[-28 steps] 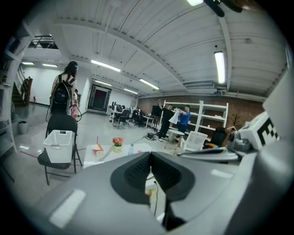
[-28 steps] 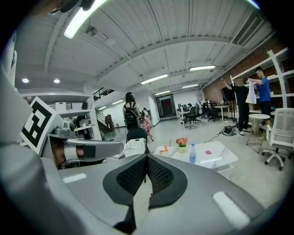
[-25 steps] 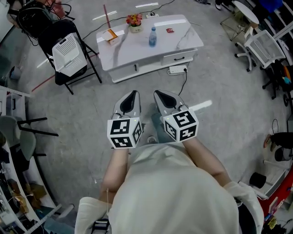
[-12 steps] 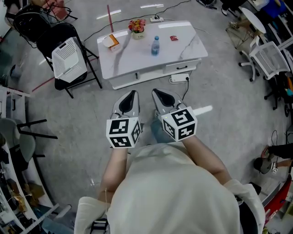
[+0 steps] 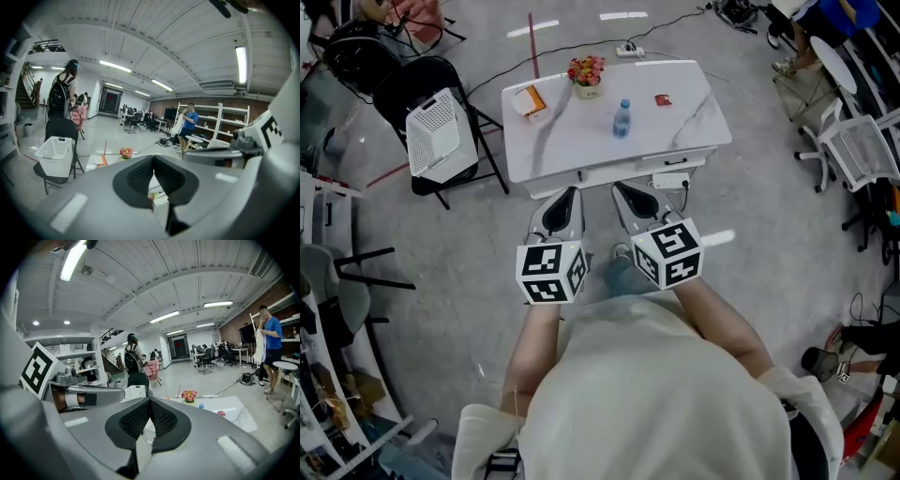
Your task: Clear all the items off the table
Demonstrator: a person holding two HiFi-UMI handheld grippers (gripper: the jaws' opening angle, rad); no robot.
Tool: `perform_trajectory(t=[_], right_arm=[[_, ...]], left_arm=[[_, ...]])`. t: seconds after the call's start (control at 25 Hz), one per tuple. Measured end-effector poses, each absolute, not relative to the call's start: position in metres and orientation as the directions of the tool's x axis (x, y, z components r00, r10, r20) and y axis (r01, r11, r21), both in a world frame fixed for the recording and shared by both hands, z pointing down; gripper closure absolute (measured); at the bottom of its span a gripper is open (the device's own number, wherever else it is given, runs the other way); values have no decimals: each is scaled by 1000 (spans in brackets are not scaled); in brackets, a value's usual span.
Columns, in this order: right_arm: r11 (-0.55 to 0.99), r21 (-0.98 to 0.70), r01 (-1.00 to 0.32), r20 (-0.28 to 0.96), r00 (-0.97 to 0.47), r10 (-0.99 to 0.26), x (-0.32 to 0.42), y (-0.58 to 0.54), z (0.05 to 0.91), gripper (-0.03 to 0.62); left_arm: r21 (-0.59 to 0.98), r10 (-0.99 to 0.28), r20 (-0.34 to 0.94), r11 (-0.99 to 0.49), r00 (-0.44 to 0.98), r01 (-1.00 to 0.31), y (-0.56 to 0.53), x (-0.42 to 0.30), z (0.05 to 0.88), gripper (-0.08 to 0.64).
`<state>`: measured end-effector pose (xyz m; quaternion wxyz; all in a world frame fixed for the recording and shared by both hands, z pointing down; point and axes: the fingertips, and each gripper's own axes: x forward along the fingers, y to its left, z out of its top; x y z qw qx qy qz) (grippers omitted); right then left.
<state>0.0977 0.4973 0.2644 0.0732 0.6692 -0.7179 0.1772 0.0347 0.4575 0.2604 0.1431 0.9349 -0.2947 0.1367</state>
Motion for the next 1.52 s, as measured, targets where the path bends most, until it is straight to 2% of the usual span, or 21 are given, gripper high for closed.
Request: perform_trajectory(t=[0.76, 1.52], right_arm=[[154, -152, -976, 327, -197, -924, 181, 392, 267, 597], [198, -169, -965, 376, -249, -893, 184, 345, 293, 597]], left_arm=[[188, -589, 325, -726, 740, -661, 365, 118, 264, 549], [200, -635, 360, -663, 684, -721, 313, 113, 286, 549]])
